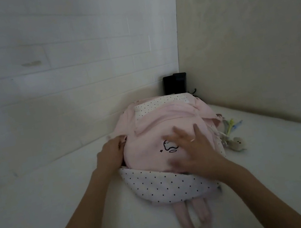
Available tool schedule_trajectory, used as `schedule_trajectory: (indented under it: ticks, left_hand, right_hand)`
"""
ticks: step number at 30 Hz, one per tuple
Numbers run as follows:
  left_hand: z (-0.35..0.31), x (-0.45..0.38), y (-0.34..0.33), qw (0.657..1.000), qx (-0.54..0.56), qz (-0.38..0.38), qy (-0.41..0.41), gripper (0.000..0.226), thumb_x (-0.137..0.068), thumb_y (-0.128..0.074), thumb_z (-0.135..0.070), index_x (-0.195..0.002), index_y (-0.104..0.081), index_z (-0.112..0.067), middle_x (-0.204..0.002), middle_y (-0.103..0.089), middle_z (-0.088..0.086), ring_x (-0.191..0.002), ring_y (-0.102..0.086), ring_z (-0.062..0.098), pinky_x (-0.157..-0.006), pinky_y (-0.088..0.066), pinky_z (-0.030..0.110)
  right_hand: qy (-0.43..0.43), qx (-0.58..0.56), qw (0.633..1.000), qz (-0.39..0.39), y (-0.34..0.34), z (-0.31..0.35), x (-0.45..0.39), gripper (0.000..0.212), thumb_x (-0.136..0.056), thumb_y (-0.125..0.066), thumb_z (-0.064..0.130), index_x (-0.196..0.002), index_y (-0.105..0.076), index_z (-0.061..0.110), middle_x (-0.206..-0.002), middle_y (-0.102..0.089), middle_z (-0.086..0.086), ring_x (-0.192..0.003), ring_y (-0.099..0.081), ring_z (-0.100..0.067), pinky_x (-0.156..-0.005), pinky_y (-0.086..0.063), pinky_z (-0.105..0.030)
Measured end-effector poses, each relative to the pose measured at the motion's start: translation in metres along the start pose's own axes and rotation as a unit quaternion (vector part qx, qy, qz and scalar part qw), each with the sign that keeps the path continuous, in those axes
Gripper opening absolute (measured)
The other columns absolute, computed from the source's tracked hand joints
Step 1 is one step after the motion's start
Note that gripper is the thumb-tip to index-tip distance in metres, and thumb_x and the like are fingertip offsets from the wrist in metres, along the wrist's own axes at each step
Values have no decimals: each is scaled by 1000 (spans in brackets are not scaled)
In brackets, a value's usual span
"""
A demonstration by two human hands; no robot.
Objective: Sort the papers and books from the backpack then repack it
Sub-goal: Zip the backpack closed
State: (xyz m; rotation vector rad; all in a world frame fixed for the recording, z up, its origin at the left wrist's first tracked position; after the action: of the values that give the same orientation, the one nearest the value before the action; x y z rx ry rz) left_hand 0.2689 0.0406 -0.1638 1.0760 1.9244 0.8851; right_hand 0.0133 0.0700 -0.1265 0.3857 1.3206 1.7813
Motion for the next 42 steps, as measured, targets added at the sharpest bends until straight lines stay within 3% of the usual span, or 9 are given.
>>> schedule_trajectory:
  ticks: [6, 14, 18, 22, 25, 28, 31, 35, 42]
  left_hand:
    - [-8, 24, 33, 997, -38, -62, -33, 38, -97, -38, -35, -86, -67, -12, -92, -69, 11, -88, -62, 30, -69, -42, 32]
    - [-69, 76, 42, 985, -20, -5, -169, 41, -95, -38, -37, -56, -37, -23, -56, -43, -5, -59, -43, 15, -51, -25, 26]
    - [-81, 66, 51, 978, 108, -35, -175, 39, -96, -38, -33, -58, -34, -24, -55, -42, -6, -56, -40, 7, -54, -27, 27]
    - [-93, 59, 74, 959, 164, -72, -218, 31, -89, -37, -25, -58, -37, -25, -56, -41, -7, -59, -40, 5, -60, -30, 13]
    - [-81, 54, 75, 945, 262, -33, -195, 19, -82, -41, -11, -65, -47, -5, -65, -47, 8, -64, -41, 5, -63, -33, 8]
    - [-62, 45, 67, 952, 254, -38, -168, 28, -72, -41, 7, -89, -58, -8, -88, -59, -5, -83, -51, -5, -75, -36, 2]
    - [-76, 43, 46, 956, 115, -41, -265, 44, -66, -45, 12, -99, -63, -12, -97, -59, -8, -94, -48, 0, -86, -37, 9]
    - [-87, 39, 53, 949, -18, -159, -273, 4, -63, -51, -19, -65, -50, -22, -64, -51, -4, -73, -45, 15, -70, -26, 25]
    - [-75, 20, 67, 972, -23, -149, -181, 12, -58, -50, -19, -61, -39, -24, -57, -33, -9, -69, -43, 19, -76, -24, 31]
  right_hand:
    - [-45, 204, 978, -23, -37, 4, -24, 59, -89, -35, 64, -136, 1, 66, -153, 30, 12, -129, 37, -51, -103, 10, -72]
    - [-137, 167, 976, 43, -46, -6, -91, 51, -94, -33, 58, -138, -8, 64, -156, 24, 11, -134, 29, -51, -107, -4, -72]
    - [-18, 235, 971, -40, -21, 51, -85, 65, -83, -36, 62, -143, -23, 40, -158, -12, 3, -145, 0, -38, -104, 1, -71]
    - [74, -32, 989, -120, -6, 85, -69, 42, -82, -43, 39, -117, -57, 20, -110, -54, -2, -101, -49, -20, -89, -40, -36]
    - [22, -238, 968, -73, -15, 70, -76, 19, -90, -52, 29, -81, -63, 15, -66, -57, -1, -58, -48, -12, -60, -40, -24]
    - [-6, -286, 957, -46, -24, 58, -77, 42, -97, -47, 34, -58, -43, 17, -44, -44, 9, -40, -38, -3, -49, -33, -22]
    - [5, -342, 939, -29, -20, 61, -66, 48, -99, -40, 38, -56, -34, 17, -41, -34, 8, -37, -30, -6, -44, -27, -21]
    - [24, -230, 971, -61, 1, 56, -53, 51, -98, -37, 43, -54, -32, 19, -47, -29, 4, -44, -27, -9, -50, -29, -26]
    - [-260, -346, 871, -233, 63, -112, -28, 56, -98, -38, 43, -48, -37, 16, -35, -35, 4, -40, -29, -16, -47, -23, -24]
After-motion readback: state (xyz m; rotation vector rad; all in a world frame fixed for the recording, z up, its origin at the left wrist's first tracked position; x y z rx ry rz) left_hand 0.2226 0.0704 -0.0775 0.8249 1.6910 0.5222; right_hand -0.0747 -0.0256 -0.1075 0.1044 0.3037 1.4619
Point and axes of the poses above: each hand's wrist, its own x-axis away from the middle knuckle, its own y-axis out of the back of the hand, z = x × y, the point moved 9 cm from there along -x, towards the middle knuckle
